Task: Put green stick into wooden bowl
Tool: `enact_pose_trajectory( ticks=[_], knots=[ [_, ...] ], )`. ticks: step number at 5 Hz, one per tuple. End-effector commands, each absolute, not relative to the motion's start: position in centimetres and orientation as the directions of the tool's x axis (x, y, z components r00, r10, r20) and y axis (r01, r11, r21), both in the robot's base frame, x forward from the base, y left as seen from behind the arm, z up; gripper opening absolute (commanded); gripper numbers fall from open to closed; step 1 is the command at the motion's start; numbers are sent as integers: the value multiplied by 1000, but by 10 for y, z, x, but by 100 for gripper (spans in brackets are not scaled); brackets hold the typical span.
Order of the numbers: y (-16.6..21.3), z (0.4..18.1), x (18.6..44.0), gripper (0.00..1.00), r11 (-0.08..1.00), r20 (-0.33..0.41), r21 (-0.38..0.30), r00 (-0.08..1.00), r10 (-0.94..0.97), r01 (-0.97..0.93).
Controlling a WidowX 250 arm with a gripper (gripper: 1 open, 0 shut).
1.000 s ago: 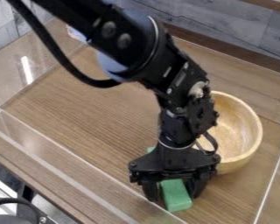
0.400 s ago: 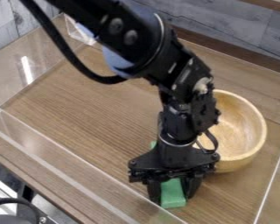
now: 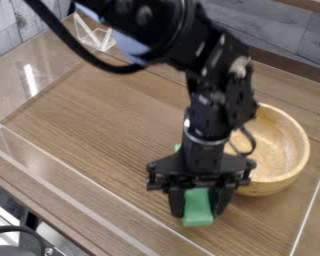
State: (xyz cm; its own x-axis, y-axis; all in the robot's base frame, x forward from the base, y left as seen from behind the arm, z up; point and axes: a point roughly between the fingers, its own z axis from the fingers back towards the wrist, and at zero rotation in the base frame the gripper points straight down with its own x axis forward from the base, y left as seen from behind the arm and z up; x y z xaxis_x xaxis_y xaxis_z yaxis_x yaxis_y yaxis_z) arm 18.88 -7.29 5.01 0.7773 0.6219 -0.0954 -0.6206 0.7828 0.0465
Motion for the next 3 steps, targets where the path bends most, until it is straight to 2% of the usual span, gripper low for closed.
enact_pose_trajectory(
  ticks=[1, 2, 3],
  knots=[
    [-77, 85, 211, 0, 788, -63, -33, 789, 612, -614],
    [-78, 106, 238, 0, 787, -63, -71, 790, 610, -613],
    [-82, 111, 256, 0, 789, -55, -104, 795, 604, -606]
  ],
)
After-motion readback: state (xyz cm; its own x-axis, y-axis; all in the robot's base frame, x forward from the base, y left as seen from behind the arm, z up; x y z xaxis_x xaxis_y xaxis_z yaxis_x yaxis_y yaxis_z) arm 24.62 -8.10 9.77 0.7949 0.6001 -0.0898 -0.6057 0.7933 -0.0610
